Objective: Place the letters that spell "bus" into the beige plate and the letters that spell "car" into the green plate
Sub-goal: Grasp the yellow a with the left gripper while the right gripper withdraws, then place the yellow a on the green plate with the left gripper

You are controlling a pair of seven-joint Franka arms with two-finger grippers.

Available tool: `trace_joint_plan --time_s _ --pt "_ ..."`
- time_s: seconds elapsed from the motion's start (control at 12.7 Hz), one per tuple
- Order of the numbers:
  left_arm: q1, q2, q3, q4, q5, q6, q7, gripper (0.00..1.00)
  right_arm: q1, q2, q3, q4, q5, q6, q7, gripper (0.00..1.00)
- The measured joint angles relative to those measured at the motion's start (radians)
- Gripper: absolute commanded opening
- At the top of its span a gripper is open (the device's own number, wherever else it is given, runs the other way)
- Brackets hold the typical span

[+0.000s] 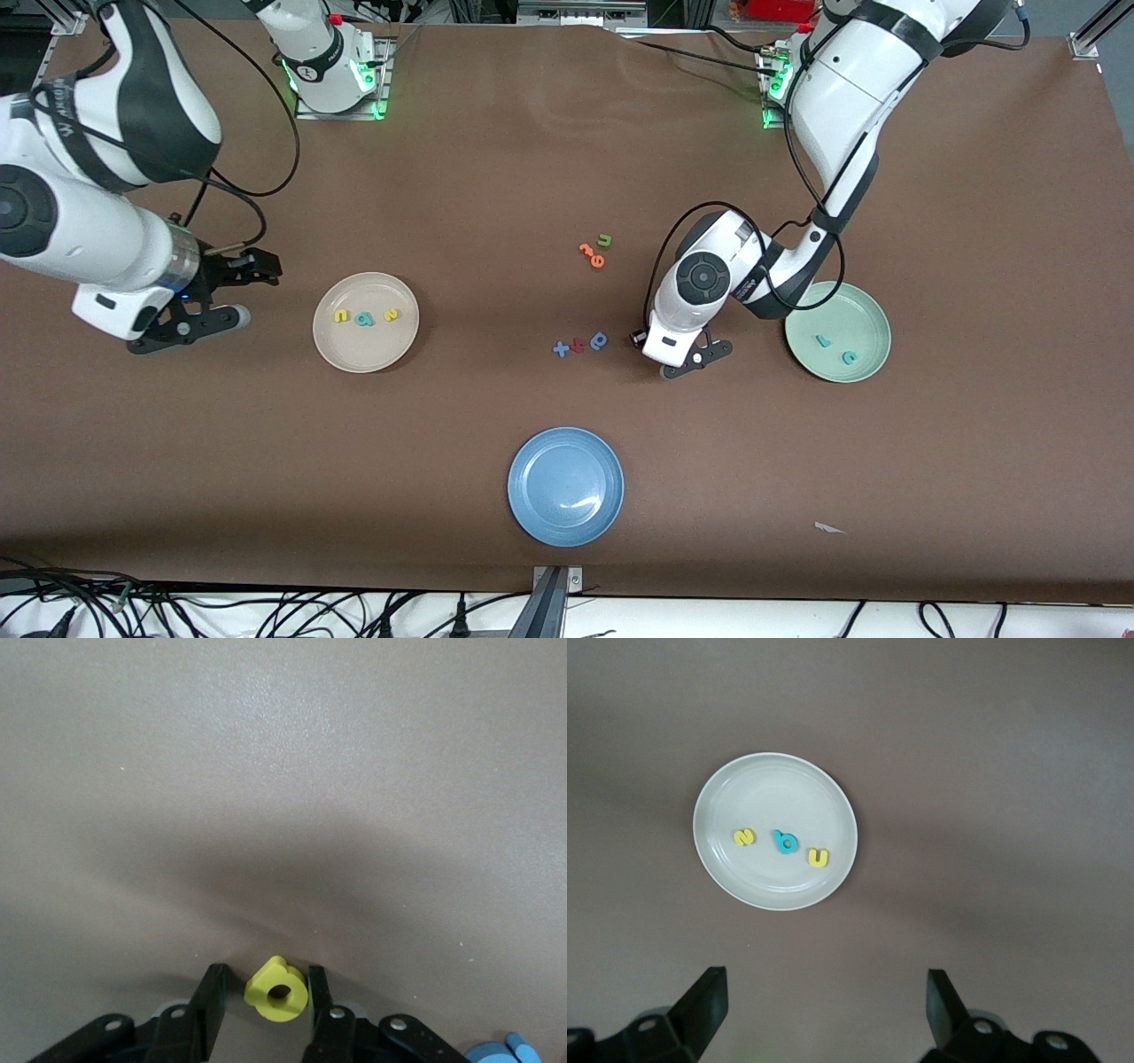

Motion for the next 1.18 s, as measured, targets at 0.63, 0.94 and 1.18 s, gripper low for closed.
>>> trace_joint_plan --time_s 0.63,0.94,1.18 --pt "-0.001 0.001 0.005 0.011 0.0 0.0 -0.009 0.04 0.468 -0.168 -0.678 0.016 0.271 -0.041 0.017 1.0" --pt "0.017 -0.006 0.014 0.045 0.0 -0.012 -0.009 0.04 0.48 -0.298 -0.743 -0.095 0.277 -0.01 0.017 1.0" --pt "0.089 -0.069 0.013 0.067 0.0 -0.149 0.063 0.06 0.498 -0.366 -0.763 -0.117 0.276 0.009 0.017 1.0"
